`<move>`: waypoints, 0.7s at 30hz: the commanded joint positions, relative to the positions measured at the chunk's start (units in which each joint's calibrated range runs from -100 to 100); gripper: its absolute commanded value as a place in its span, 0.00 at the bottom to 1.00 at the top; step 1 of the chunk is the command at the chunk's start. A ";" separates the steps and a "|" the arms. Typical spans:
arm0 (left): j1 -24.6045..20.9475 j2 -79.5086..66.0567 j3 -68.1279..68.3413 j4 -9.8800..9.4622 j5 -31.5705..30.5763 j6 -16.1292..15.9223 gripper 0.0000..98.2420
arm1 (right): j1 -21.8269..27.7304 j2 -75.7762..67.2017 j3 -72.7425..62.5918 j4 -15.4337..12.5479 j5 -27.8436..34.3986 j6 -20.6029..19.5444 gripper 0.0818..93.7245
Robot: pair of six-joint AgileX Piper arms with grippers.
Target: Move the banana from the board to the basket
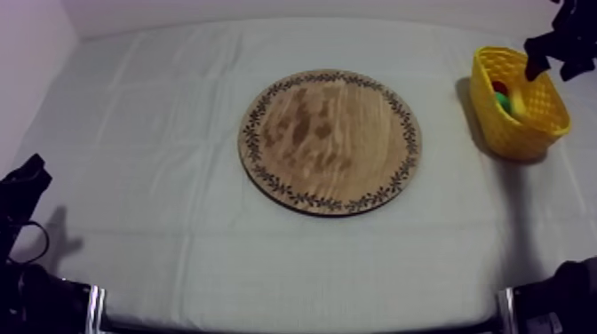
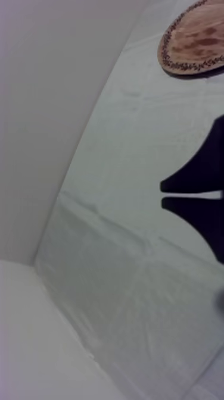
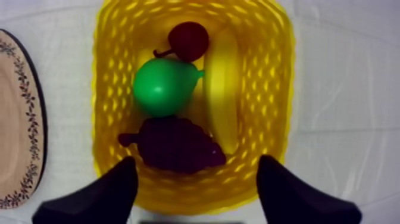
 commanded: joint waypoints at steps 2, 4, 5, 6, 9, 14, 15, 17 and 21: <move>0.01 0.00 -0.01 0.00 -0.01 0.00 0.00 | -0.14 -6.62 4.71 0.00 -3.28 -0.92 0.51; 0.01 0.00 -0.01 0.00 -0.01 0.00 0.00 | -0.17 -9.98 7.89 0.00 -5.51 -1.56 0.46; 0.01 0.00 -0.01 0.00 -0.01 0.00 0.00 | -0.18 -11.67 9.60 0.04 -6.71 -1.91 0.44; 0.01 0.00 -0.01 0.00 -0.01 0.00 0.00 | -0.23 -13.36 11.36 0.12 -7.94 -2.33 0.42; 0.01 0.00 -0.01 0.00 -0.01 0.00 0.00 | -0.94 -18.30 16.87 0.83 -11.51 -4.11 0.37; 0.01 0.00 -0.01 0.00 -0.01 0.00 0.00 | -1.77 -26.29 26.10 0.80 -16.98 -5.29 0.30; 0.01 0.00 -0.01 0.00 -0.01 0.00 0.00 | -1.90 -27.92 28.01 0.65 -18.06 -5.24 0.29; 0.01 0.00 -0.01 0.00 -0.01 0.00 0.00 | -2.28 -31.22 31.97 0.46 -20.10 -5.12 0.28; 0.01 0.00 -0.01 0.00 -0.01 0.00 0.00 | -3.07 -38.02 39.83 0.05 -24.19 -4.57 0.26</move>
